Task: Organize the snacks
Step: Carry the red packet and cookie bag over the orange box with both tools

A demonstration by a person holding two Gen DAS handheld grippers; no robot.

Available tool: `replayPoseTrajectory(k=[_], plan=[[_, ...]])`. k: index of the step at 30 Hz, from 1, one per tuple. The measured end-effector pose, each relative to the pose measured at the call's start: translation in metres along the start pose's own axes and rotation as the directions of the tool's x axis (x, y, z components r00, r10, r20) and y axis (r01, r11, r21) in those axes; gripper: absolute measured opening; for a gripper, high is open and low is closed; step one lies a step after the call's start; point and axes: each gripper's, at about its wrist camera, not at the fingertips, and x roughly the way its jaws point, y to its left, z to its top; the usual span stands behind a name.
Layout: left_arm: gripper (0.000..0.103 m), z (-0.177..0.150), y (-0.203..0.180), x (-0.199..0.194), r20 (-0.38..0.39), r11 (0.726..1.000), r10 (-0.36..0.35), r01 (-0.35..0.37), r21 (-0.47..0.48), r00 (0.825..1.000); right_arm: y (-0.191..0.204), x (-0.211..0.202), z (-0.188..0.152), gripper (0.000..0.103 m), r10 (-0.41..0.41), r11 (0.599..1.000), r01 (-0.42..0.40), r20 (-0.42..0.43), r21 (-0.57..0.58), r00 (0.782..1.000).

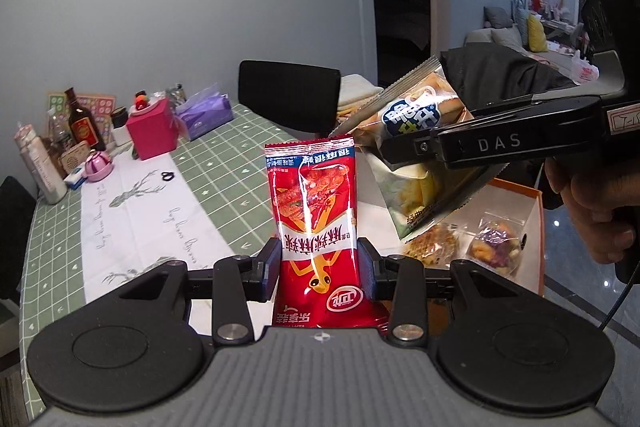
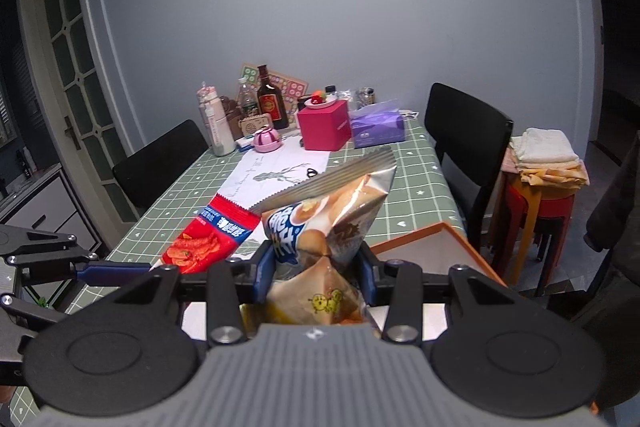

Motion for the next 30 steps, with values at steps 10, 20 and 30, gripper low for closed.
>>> replayPoseTrajectory(k=[10, 20, 30], plan=[[0.045, 0.015, -0.028, 0.04, -0.036, 0.997, -0.062, 0.063, 0.032, 0.997, -0.048, -0.006, -0.012, 0.041, -0.068, 0.997, 0.069, -0.021, 0.045, 0.997], [0.045, 0.02, -0.046, 0.083, -0.1, 0.993, -0.094, 0.1, 0.057, 0.99, -0.083, 0.013, -0.027, 0.041, -0.116, 0.989, 0.123, -0.081, 0.086, 0.99], [0.045, 0.02, -0.046, 0.118, -0.171, 0.992, -0.096, 0.11, 0.069, 0.981, -0.102, 0.042, -0.043, 0.041, -0.134, 0.983, 0.153, -0.171, 0.104, 0.976]])
